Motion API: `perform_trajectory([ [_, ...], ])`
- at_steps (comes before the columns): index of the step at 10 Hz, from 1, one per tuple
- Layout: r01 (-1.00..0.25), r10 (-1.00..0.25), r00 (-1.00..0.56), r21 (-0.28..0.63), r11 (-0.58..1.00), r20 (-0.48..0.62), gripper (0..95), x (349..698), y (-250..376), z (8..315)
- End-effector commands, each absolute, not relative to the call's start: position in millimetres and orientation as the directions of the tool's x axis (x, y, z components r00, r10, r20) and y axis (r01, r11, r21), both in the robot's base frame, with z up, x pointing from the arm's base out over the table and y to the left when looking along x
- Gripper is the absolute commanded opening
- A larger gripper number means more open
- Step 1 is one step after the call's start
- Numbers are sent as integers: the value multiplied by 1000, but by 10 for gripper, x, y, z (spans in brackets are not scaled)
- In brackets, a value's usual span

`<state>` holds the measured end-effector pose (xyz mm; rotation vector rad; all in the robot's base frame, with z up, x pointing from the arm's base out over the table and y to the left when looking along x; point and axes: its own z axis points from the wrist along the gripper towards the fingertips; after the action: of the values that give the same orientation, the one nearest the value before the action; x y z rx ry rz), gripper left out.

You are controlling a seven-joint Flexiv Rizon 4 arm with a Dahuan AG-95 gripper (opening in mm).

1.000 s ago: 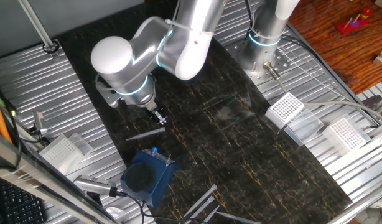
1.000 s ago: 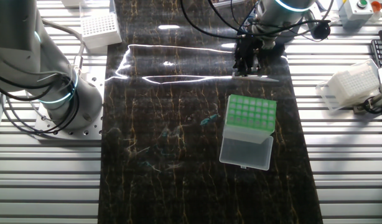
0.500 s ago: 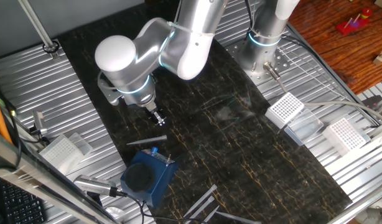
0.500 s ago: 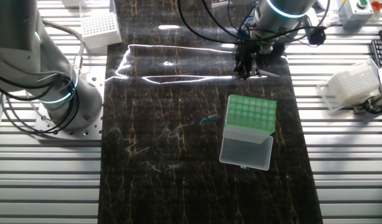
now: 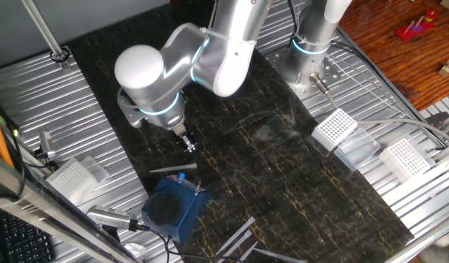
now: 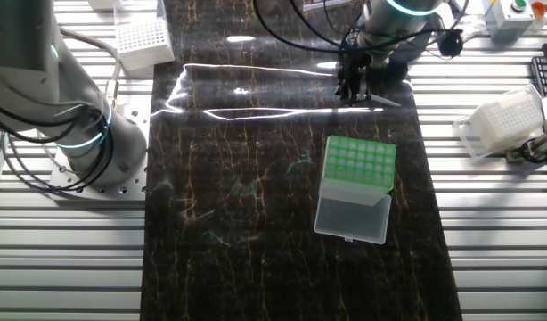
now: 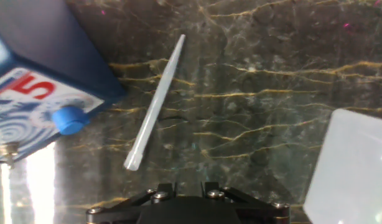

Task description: Insert a large pipette tip into the holder for large pipette tips

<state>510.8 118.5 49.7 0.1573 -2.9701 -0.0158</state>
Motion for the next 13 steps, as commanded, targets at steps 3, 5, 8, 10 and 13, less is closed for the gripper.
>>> perform_trajectory([
  [3, -37, -39, -987, 13, 999, 158, 190, 5155, 1358, 517],
  [5, 3, 2, -989, 7, 1000, 150, 190, 5159, 1385, 512],
  [8, 17, 15, -990, 8, 1000, 139, 190, 5152, 1435, 480],
  [10, 29, 28, -991, 10, 1000, 129, 190, 5140, 1512, 442],
  [13, 32, 30, -991, 11, 999, 129, 190, 5186, 1631, 430],
])
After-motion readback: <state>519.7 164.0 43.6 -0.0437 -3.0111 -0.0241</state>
